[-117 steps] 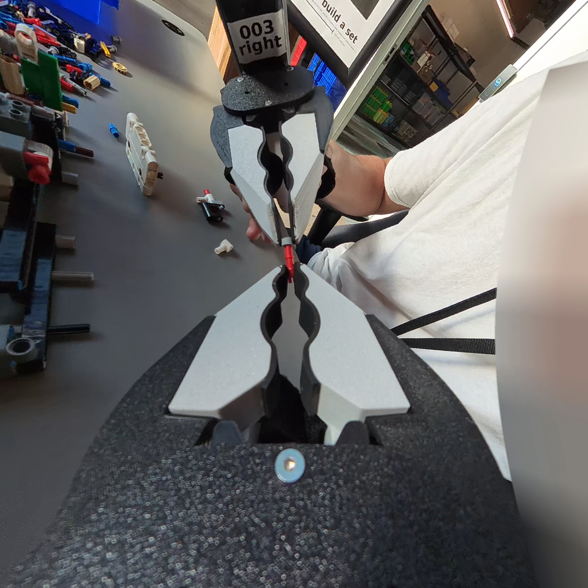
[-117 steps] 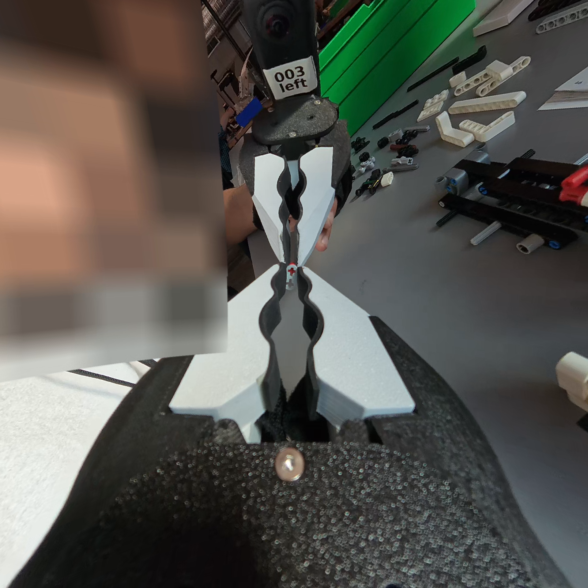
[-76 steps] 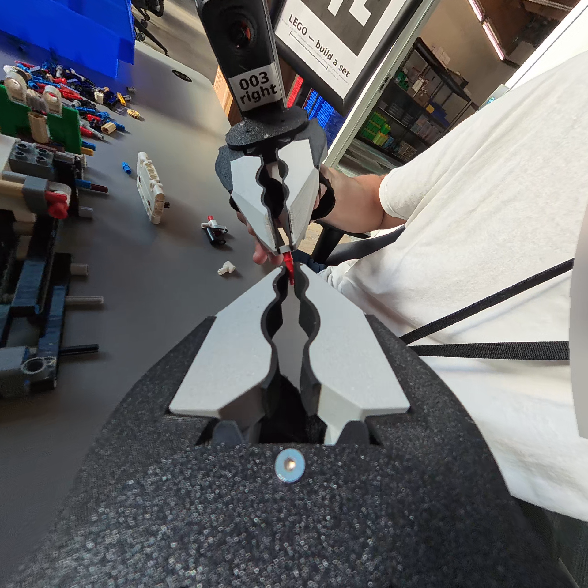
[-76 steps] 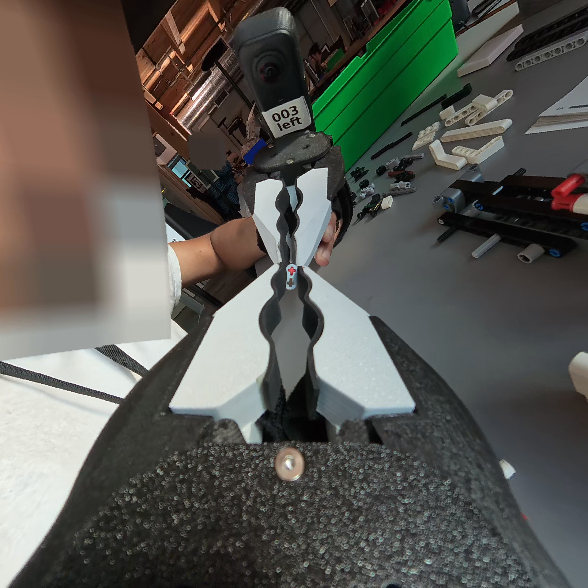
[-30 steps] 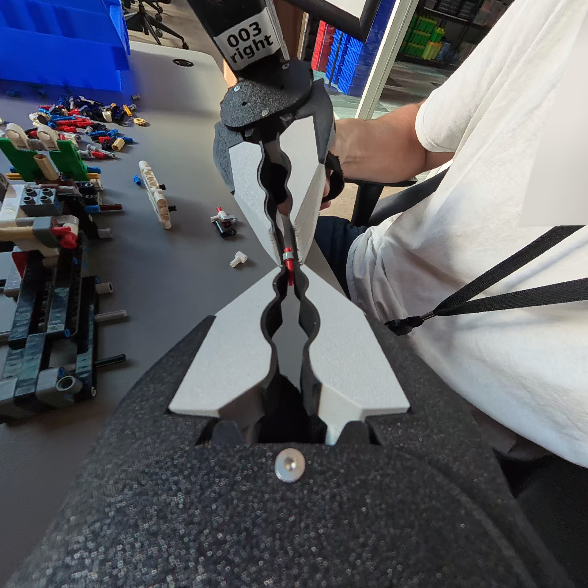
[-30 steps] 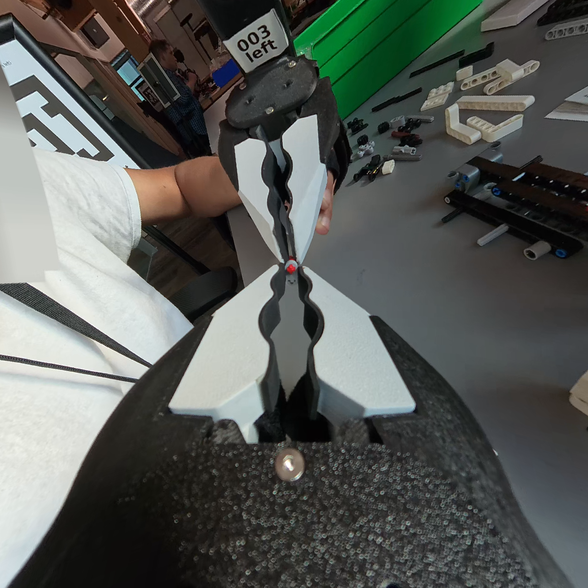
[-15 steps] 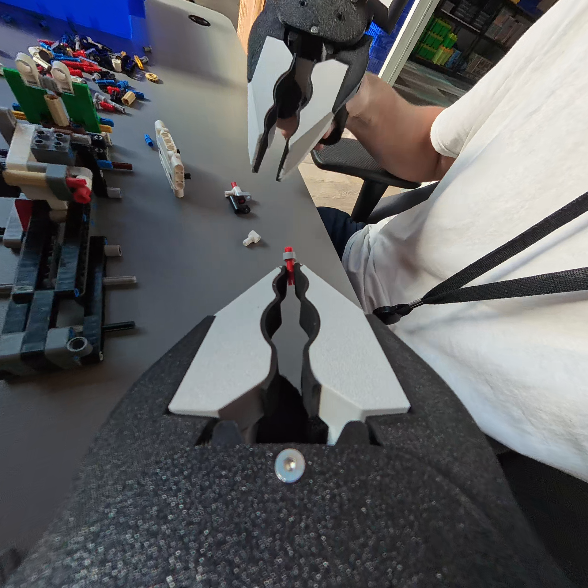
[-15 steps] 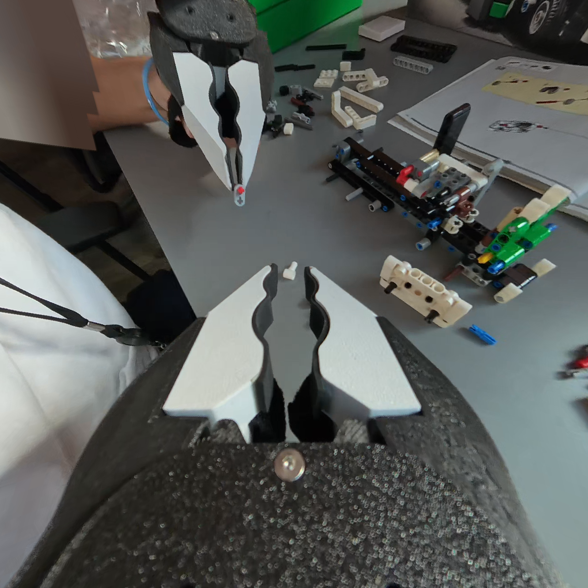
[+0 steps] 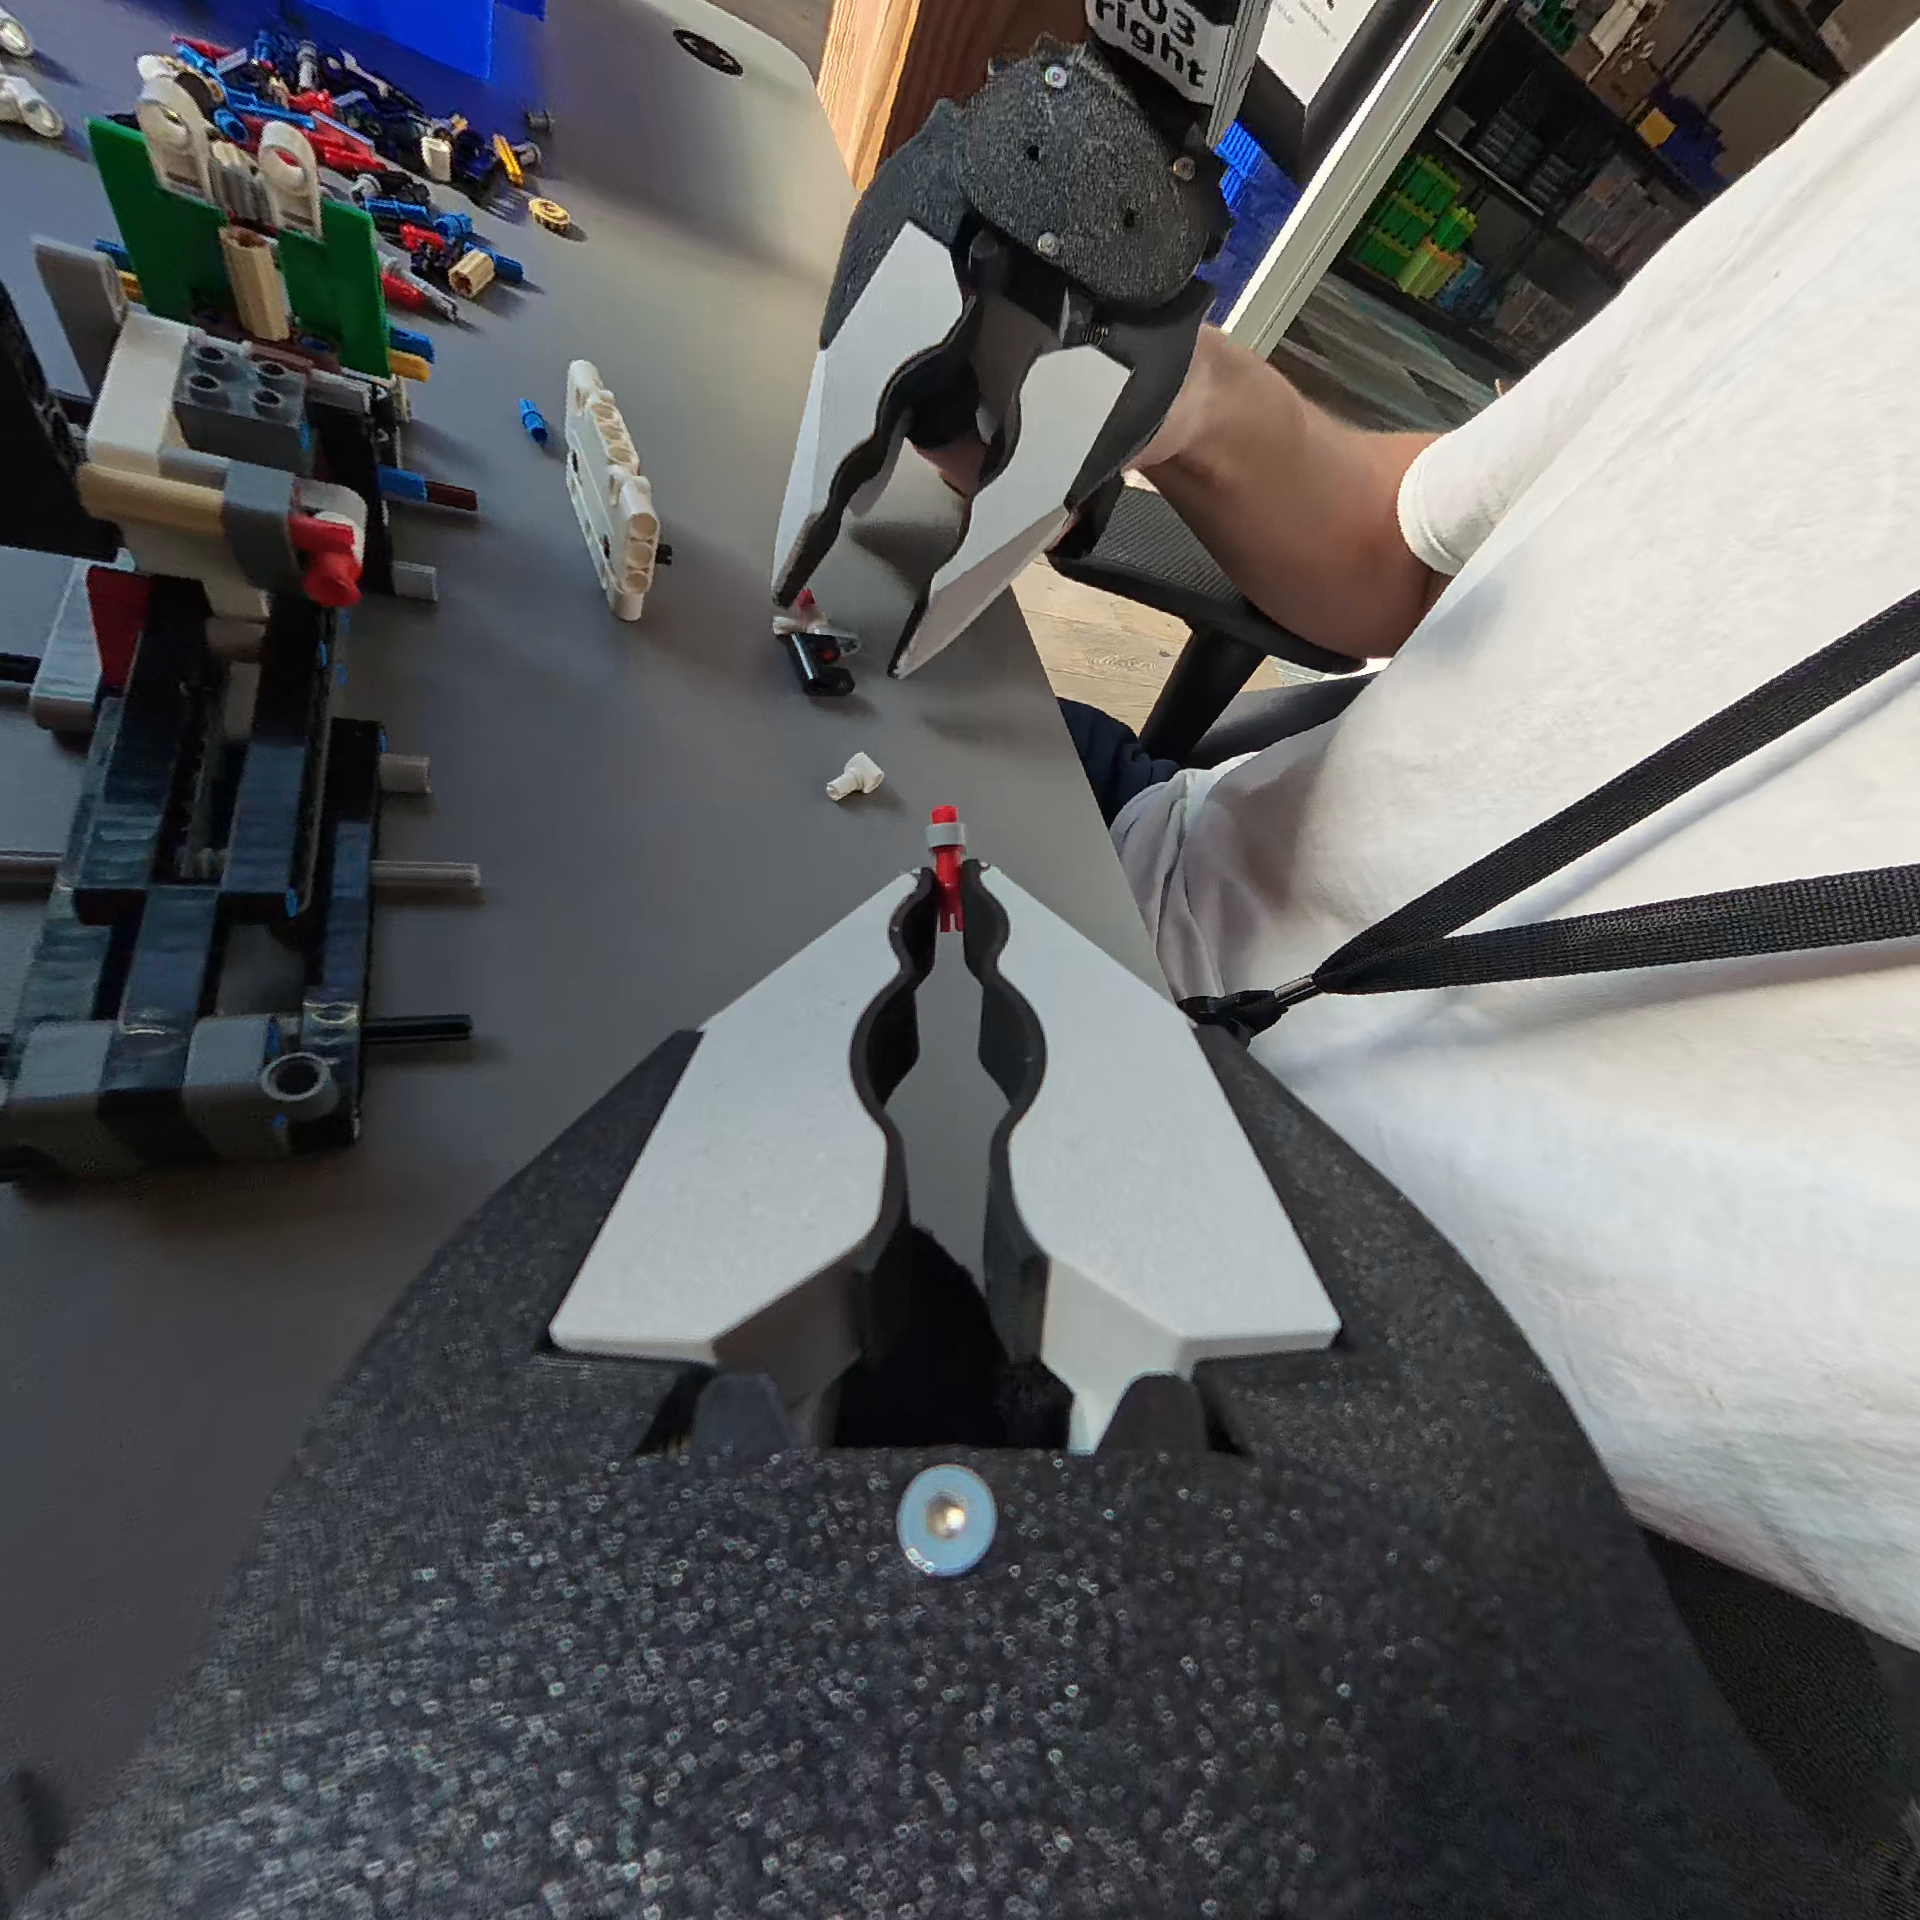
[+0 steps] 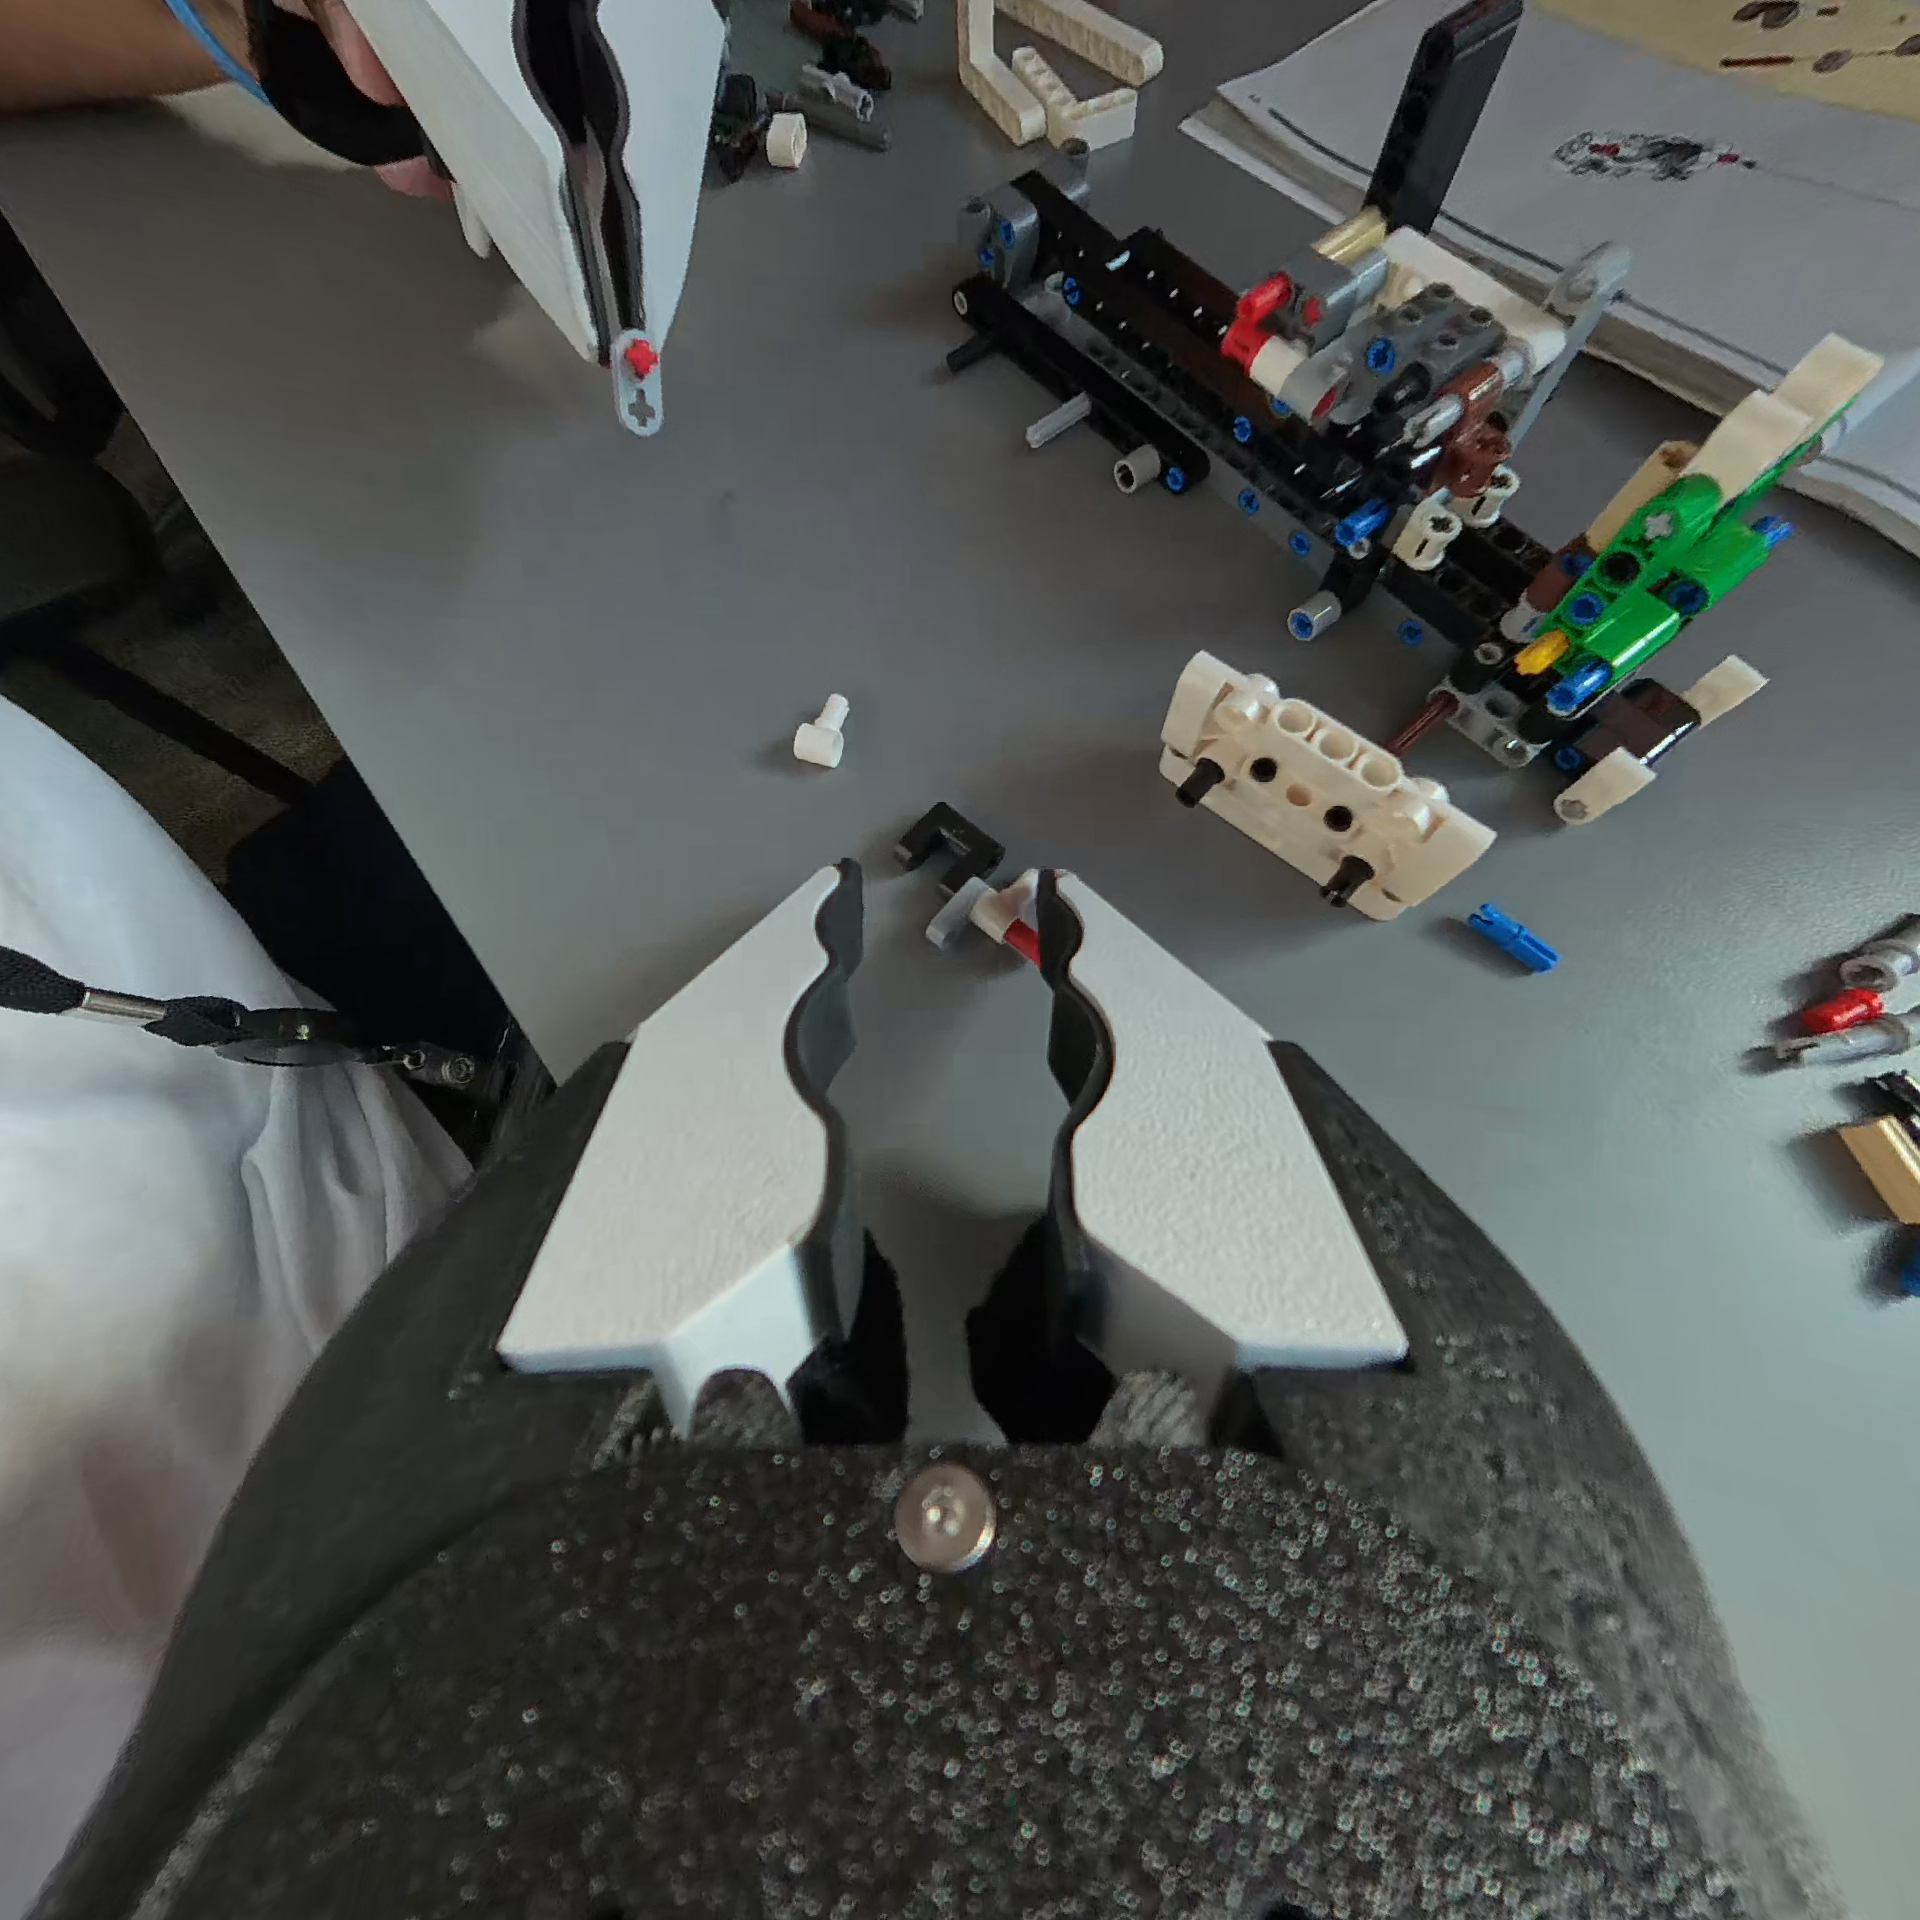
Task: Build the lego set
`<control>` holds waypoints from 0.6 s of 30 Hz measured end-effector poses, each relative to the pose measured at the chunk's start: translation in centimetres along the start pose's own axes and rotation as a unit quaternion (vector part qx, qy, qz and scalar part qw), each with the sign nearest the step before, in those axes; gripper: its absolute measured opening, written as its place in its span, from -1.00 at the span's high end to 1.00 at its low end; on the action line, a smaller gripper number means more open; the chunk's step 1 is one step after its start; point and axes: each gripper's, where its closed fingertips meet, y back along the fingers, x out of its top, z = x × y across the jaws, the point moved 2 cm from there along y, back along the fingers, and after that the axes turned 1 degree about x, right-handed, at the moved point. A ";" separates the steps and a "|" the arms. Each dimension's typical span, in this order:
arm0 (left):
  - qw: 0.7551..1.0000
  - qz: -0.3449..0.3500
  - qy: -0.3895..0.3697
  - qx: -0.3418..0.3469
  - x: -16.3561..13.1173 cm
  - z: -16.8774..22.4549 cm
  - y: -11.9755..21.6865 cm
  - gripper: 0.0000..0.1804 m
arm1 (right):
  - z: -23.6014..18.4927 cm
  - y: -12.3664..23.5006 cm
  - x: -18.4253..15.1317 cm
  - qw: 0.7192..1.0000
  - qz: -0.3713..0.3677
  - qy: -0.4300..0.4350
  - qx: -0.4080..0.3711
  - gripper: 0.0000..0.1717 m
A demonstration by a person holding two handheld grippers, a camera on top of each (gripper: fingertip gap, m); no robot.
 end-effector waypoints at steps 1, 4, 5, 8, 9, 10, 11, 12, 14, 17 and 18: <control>1.000 -0.001 -0.001 0.000 0.0 0.0 0.0 0.99 | 0.1 -0.2 -0.1 1.000 -0.008 -0.002 -0.001 0.59; 1.000 -0.005 -0.005 0.002 -0.1 0.1 -0.1 0.99 | 0.0 -0.5 -0.3 0.999 -0.023 0.022 -0.019 0.58; 1.000 -0.005 -0.006 0.002 -0.1 0.1 -0.1 0.99 | -0.1 -0.6 -0.3 0.999 -0.023 0.036 -0.027 0.59; 1.000 -0.011 -0.009 -0.002 -0.3 0.3 -0.2 0.99 | -0.2 -0.6 -0.2 0.998 -0.021 0.053 -0.027 0.62; 1.000 -0.013 -0.009 -0.003 -0.3 0.3 -0.3 0.99 | -0.2 -0.6 -0.3 0.998 -0.022 0.049 -0.023 0.62; 1.000 -0.014 -0.009 -0.003 -0.4 0.3 -0.3 0.99 | -0.2 -0.7 -0.3 0.999 -0.023 0.043 -0.017 0.62; 1.000 -0.015 -0.010 -0.004 -0.4 0.3 -0.3 0.99 | -0.2 -0.7 -0.3 0.999 -0.024 0.036 -0.013 0.62; 1.000 -0.015 -0.009 -0.004 -0.4 0.3 -0.3 0.99 | -0.1 -0.6 -0.3 0.999 -0.023 0.032 -0.012 0.62; 1.000 -0.014 -0.007 -0.007 -0.3 0.3 -0.3 0.99 | 0.1 -0.5 -0.2 0.999 -0.018 0.028 -0.012 0.62; 1.000 -0.009 -0.003 -0.010 -0.2 0.3 -0.1 0.99 | 0.6 0.1 -0.2 1.000 -0.003 0.010 -0.016 0.62; 1.000 -0.007 -0.001 -0.011 -0.2 0.3 -0.1 0.99 | 0.7 0.3 -0.3 1.000 -0.003 0.002 -0.016 0.62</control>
